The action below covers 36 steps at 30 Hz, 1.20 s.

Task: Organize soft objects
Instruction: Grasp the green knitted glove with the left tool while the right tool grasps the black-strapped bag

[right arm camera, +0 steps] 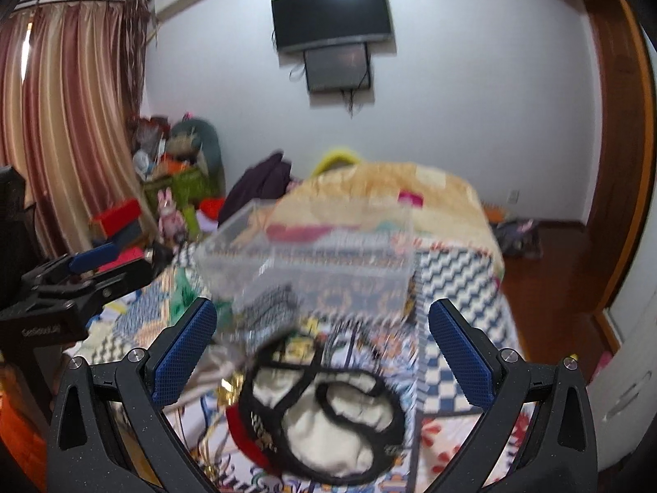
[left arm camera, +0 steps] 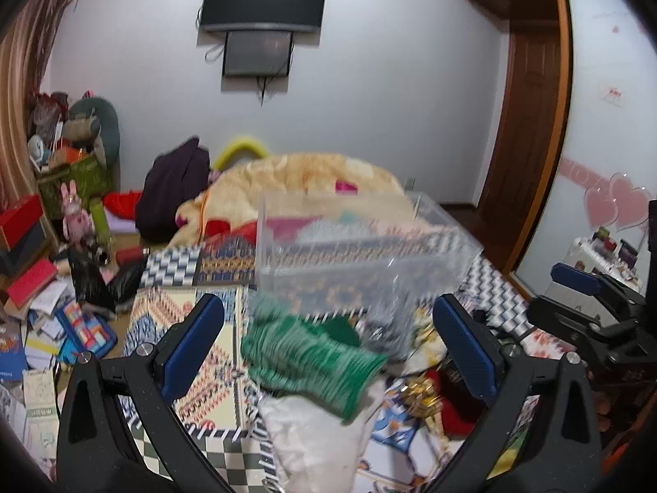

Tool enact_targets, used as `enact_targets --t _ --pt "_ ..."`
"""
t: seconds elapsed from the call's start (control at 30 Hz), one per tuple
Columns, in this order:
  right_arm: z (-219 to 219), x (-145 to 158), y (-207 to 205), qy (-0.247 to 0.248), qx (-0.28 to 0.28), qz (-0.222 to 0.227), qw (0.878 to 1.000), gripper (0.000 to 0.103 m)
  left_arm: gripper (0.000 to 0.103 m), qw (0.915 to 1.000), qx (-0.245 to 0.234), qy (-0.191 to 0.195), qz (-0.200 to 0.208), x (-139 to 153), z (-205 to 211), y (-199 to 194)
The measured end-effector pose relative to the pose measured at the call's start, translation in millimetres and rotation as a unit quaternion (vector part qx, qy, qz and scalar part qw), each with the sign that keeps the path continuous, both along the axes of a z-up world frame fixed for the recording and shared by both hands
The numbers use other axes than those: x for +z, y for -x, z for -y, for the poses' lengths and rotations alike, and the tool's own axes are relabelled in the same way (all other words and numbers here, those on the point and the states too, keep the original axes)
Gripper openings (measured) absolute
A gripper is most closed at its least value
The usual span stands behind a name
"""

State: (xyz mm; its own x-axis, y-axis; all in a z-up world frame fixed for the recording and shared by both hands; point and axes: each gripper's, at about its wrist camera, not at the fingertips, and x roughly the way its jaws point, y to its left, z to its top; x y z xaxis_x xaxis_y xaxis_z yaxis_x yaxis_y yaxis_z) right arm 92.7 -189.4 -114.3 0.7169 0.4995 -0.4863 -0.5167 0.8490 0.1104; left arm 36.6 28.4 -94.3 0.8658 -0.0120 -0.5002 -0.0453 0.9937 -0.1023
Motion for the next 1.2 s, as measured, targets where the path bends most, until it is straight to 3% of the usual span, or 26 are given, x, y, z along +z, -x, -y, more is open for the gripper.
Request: enact_targets --t 0.23,0.3,0.47,0.6,0.67,0.77,0.97,1.2 --pt "-7.1 -23.2 7.6 0.012 0.028 -0.054 0.998 0.103 0.103 0.9975 0.021 0.033 -0.059 -39.1 -18.5 -14.9" --pt "-12.5 -27.9 7.7 0.007 0.038 -0.066 0.997 0.102 0.098 0.9963 0.027 0.045 -0.068 -44.6 -24.6 -16.9" --pt "-25.2 -36.7 5.2 0.020 0.058 -0.084 0.995 0.088 0.082 0.9945 0.018 0.062 -0.082 -54.0 -24.5 -19.9" --pt "-31.6 -46.8 3.0 0.035 0.074 -0.103 0.991 0.064 0.065 0.9943 -0.002 0.054 -0.092 -59.3 -14.1 -22.3" --pt "-33.0 -50.8 2.7 0.040 0.079 -0.112 0.990 0.048 0.052 0.9939 -0.010 0.054 -0.096 -61.3 -10.8 -22.7" --pt "-29.2 -53.2 2.3 0.035 0.079 -0.122 0.989 0.033 0.037 0.9938 -0.018 0.048 -0.099 -63.4 -6.8 -23.1" --pt "-19.1 -42.9 4.7 0.021 0.069 -0.108 0.992 0.020 0.014 0.9952 -0.025 0.035 -0.088 -57.2 1.3 -14.4" --pt "-8.8 -23.4 7.0 0.006 0.045 -0.073 0.996 0.017 0.006 0.9973 -0.027 0.033 -0.059 -32.9 -6.3 -0.6"
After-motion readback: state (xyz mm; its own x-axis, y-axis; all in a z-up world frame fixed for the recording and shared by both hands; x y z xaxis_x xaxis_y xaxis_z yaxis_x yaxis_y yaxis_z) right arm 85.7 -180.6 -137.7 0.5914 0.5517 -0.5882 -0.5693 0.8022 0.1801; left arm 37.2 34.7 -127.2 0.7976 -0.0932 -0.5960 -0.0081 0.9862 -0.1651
